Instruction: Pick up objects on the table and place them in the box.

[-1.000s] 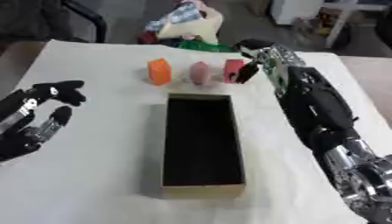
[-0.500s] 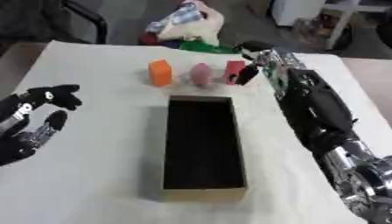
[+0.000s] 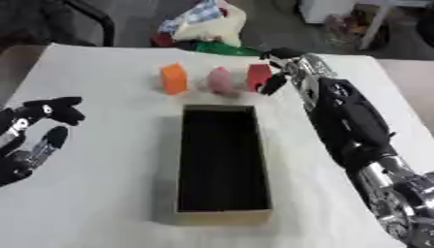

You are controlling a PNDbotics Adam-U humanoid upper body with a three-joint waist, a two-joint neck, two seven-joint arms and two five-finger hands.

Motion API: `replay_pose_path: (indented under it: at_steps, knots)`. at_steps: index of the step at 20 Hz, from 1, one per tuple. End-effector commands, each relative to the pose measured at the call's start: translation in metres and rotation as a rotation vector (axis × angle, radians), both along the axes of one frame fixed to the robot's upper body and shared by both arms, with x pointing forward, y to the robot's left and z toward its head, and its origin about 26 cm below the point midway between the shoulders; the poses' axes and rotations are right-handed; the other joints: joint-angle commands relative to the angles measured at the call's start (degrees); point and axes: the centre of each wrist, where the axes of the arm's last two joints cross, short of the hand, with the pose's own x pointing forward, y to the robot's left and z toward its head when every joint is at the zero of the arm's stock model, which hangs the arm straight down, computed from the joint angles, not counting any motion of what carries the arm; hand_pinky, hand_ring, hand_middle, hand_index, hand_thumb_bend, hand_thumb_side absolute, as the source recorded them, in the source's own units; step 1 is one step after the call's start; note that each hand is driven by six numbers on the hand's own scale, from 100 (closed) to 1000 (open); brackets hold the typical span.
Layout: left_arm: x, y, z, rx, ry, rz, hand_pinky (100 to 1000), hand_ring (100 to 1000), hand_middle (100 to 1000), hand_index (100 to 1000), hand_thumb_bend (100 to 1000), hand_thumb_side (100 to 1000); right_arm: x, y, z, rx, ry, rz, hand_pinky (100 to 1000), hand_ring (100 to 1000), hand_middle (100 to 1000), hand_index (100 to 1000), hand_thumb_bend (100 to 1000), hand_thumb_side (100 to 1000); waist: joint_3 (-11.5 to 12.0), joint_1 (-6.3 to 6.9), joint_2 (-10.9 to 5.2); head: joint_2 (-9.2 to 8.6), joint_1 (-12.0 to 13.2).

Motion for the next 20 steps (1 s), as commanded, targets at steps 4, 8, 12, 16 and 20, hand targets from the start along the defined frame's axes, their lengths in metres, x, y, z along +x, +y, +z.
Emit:
replay_pose_path:
  at_steps: [4, 8, 12, 16, 20]
  knots:
    - [-0.001, 0.0, 0.013, 0.002, -0.038, -0.008, 759, 708, 703, 960, 100, 1000, 0.0, -0.006, 0.021, 0.0, -0.054, -0.007, 900, 954, 1000, 1000, 229, 273, 0.19, 0.71, -0.43, -1.09, -0.64]
    - [-0.001, 0.0, 0.013, 0.001, -0.04, -0.009, 758, 708, 703, 960, 100, 1000, 0.0, -0.005, 0.018, 0.004, -0.045, -0.005, 900, 953, 1000, 1000, 219, 277, 0.16, 0.79, -0.19, -1.48, -0.99]
    - [-0.001, -0.001, 0.013, 0.0, -0.04, -0.011, 758, 708, 703, 960, 100, 1000, 0.0, -0.002, 0.017, 0.009, -0.043, 0.002, 896, 946, 1000, 1000, 243, 298, 0.07, 0.82, -0.02, -1.56, -1.19]
    - [-0.001, -0.001, 0.013, -0.001, -0.041, -0.011, 759, 708, 703, 960, 100, 1000, 0.0, 0.001, 0.014, 0.016, -0.051, 0.01, 885, 919, 933, 1000, 192, 279, -0.04, 0.89, 0.09, -1.7, -1.25]
    - [-0.001, -0.001, 0.013, -0.002, -0.04, -0.01, 758, 708, 703, 960, 100, 1000, 0.0, 0.003, 0.012, 0.022, -0.076, 0.014, 860, 873, 789, 933, 143, 274, -0.16, 0.93, 0.19, -1.77, -1.26]
